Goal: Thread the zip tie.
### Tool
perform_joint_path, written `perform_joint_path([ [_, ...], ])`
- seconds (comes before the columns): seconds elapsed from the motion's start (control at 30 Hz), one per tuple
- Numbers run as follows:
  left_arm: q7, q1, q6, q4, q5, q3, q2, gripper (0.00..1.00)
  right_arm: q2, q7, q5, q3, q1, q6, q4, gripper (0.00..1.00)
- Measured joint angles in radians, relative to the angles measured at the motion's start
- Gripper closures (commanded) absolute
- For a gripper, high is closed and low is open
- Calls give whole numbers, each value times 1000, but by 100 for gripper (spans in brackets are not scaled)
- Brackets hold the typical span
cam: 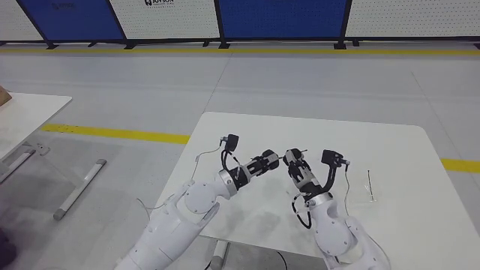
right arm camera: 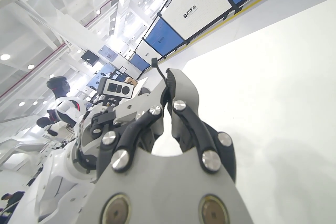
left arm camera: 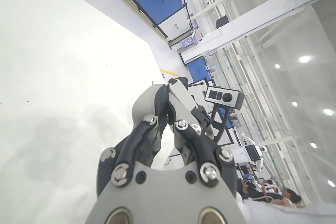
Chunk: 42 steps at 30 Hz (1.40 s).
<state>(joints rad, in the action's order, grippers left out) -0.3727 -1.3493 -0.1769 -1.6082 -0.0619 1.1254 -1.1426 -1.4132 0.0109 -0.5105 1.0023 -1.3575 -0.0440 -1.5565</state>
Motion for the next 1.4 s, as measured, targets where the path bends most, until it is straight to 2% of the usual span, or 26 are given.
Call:
perform_joint_path([
  [0.2, 3, 1, 5, 1, 8, 0, 0, 100, -1, 41, 36, 7, 6, -16, 7, 100],
  [0.27, 5, 2, 9, 3, 10, -1, 0, 100, -2, 56, 45, 9, 8, -21, 8, 74],
  [0.37, 1, 5, 18, 6, 9, -2, 0, 100, -2, 68, 55, 13, 9, -24, 9, 56],
  [0.5, 2, 8, 22, 10, 8, -4, -1, 100, -3, 66, 61, 16, 7, -30, 9, 51],
  [0.57, 4, 9, 24, 12, 8, -5, -1, 100, -3, 59, 61, 19, 3, -32, 7, 38],
  [0.67, 6, 9, 26, 13, 9, -4, -1, 100, -2, 48, 60, 26, -4, -35, 1, 31],
  [0.77, 10, 8, 26, 13, 10, -3, -1, 100, -1, 30, 52, 37, -15, -40, -7, 34],
  [0.83, 14, 6, 31, 13, 9, -1, -1, 100, 0, 9, 34, 43, -26, -35, -15, 27],
  [0.87, 15, 5, 35, 11, 9, -1, 0, 100, 1, 1, 25, 46, -31, -32, -18, 29],
  [0.93, 12, 3, 43, 7, 10, 1, 0, 100, 3, -12, 3, 51, -42, -27, -27, 45],
  [1.03, 7, -1, 49, 0, 12, 5, 2, 100, 6, -5, -21, 57, -52, -24, -38, 63],
  [1.07, 6, -2, 50, -2, 12, 6, 2, 100, 7, -1, -28, 59, -54, -23, -42, 92],
  [1.1, 6, -3, 51, -5, 12, 6, 2, 100, 7, 3, -35, 61, -56, -22, -45, 100],
  [1.4, 6, -9, 49, -12, 19, 3, 3, 100, 7, 25, -69, 56, -49, -2, -43, 100],
])
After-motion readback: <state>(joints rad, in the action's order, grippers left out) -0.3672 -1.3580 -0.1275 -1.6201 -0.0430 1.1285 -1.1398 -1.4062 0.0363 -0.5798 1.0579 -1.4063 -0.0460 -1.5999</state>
